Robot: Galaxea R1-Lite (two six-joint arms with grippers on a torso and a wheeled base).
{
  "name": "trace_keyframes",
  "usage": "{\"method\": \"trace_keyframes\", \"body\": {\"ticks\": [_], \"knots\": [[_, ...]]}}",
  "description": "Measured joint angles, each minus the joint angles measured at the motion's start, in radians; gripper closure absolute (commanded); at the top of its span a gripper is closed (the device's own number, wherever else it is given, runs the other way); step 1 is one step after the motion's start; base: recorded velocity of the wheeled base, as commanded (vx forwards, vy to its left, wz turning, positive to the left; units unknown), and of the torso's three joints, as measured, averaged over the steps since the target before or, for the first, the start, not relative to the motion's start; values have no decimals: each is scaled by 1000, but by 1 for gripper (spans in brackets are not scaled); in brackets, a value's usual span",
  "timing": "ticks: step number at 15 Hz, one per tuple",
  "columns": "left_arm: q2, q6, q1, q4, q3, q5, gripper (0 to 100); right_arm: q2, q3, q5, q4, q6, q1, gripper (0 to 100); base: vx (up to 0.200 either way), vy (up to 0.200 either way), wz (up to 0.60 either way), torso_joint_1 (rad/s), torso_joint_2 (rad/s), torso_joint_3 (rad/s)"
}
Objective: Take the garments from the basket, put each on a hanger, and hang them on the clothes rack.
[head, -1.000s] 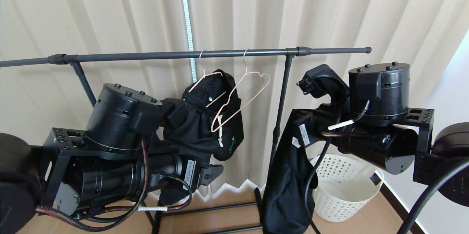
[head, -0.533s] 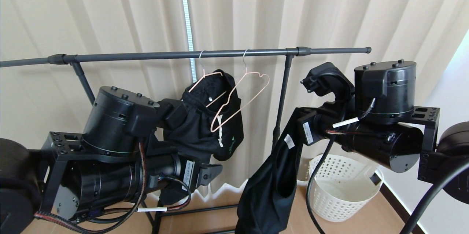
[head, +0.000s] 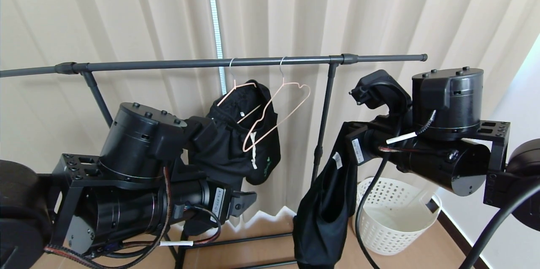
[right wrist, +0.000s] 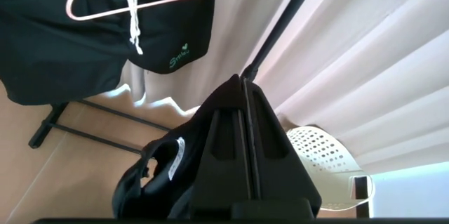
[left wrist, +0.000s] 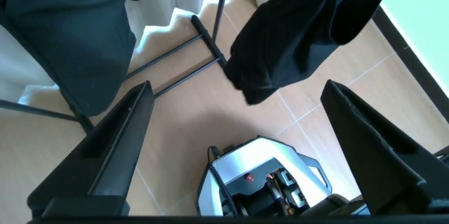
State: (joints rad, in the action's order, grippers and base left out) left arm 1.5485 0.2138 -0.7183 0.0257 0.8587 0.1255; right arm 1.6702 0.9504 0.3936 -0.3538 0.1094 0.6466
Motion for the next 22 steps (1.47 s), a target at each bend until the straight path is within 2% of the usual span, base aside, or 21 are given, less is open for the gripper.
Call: {"method": "trace_keyframes", "body": {"ticks": [5, 10, 13, 16, 22], "knots": [[40, -15, 1, 59, 5, 0, 0, 0, -13, 0, -1, 28, -14, 100, 200, 0, 0, 4, 2, 5], [60, -40, 3, 68, 18, 0, 0, 1, -18, -1, -1, 31, -17, 100, 200, 0, 0, 1, 1, -1], [74, -52, 5, 123, 21, 0, 0, 3, -18, -1, -2, 38, -18, 100, 0, 0, 0, 0, 0, 0], [106, -93, 6, 137, 45, 20, 0, 4, -19, -1, 0, 45, -18, 100, 0, 0, 0, 0, 0, 0], [264, -98, 29, 137, 226, 71, 0, 1, -25, -1, 0, 46, -27, 100, 0, 0, 0, 0, 0, 0]]}}
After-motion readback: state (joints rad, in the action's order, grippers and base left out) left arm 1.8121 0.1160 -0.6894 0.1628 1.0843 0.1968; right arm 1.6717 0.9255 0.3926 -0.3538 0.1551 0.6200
